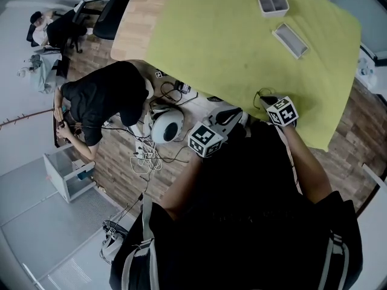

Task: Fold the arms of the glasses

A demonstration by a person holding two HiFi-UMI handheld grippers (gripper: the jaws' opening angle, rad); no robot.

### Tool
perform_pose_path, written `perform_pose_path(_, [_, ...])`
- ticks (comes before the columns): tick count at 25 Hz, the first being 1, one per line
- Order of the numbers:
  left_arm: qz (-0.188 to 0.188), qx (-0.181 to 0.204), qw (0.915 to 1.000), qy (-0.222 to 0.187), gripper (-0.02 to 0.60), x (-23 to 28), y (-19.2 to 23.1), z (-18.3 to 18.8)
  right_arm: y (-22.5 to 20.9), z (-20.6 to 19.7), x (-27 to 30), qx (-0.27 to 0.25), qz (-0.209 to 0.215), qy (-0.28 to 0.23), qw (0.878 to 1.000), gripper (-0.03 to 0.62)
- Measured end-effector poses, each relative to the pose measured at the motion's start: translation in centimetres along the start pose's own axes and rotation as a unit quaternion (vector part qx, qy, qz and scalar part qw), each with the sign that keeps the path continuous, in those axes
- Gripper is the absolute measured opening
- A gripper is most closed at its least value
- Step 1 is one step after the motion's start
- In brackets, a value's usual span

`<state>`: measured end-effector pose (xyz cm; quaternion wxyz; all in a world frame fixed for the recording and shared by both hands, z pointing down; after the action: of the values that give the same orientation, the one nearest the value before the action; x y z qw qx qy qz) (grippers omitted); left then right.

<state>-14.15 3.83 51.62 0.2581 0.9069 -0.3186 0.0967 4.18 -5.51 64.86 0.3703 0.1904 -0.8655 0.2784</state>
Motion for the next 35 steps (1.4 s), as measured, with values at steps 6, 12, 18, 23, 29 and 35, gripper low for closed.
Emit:
perform_pose_path(6, [0.004, 0.004, 0.9998, 0.018, 0.032, 0.5, 0.3, 0.1, -2.3, 0.6, 0.2, 0.076, 0.045, 0.021, 0.996, 0.032])
perform_pose_path(12, [0.006, -0.002, 0.9997, 0.022, 0.032, 1.2, 0.6, 0.2, -4.2, 0.8, 1.2, 0.096, 0.052, 0.051, 0.993, 0.034])
perform_pose_path(18, [0.01, -0.008, 0.9996, 0.024, 0.032, 1.7, 0.7, 0.5, -4.5, 0.9, 2.1, 0.074, 0.056, 0.068, 0.993, 0.034])
perform_pose_path(23, [0.013, -0.029, 0.9993, 0.019, 0.032, 2.2, 0.5, 0.5, -4.1, 1.3, 2.5, -0.006, 0.024, 0.092, 0.995, 0.034])
perform_pose_path(29, [0.013, -0.014, 0.9995, 0.026, 0.032, 2.5, 0.9, 0.6, -3.5, 1.4, 2.9, -0.057, 0.004, 0.103, 0.993, 0.034])
perform_pose_path(35, [0.006, -0.014, 0.9996, 0.023, 0.032, 2.5, 1.0, 0.5, -3.1, 1.7, 2.2, -0.104, -0.03, 0.079, 0.991, 0.035])
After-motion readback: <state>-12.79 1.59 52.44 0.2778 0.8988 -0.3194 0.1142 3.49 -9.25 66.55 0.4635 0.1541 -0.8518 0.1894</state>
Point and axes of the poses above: the fingertips, and each gripper's own axes: x forward along the fingers, y to its left, z out of its top, the point moved 9 cm from there along -x, backward along the fingers, and after that the axes turned 5 degrees about -z, right-handed, at the moved point
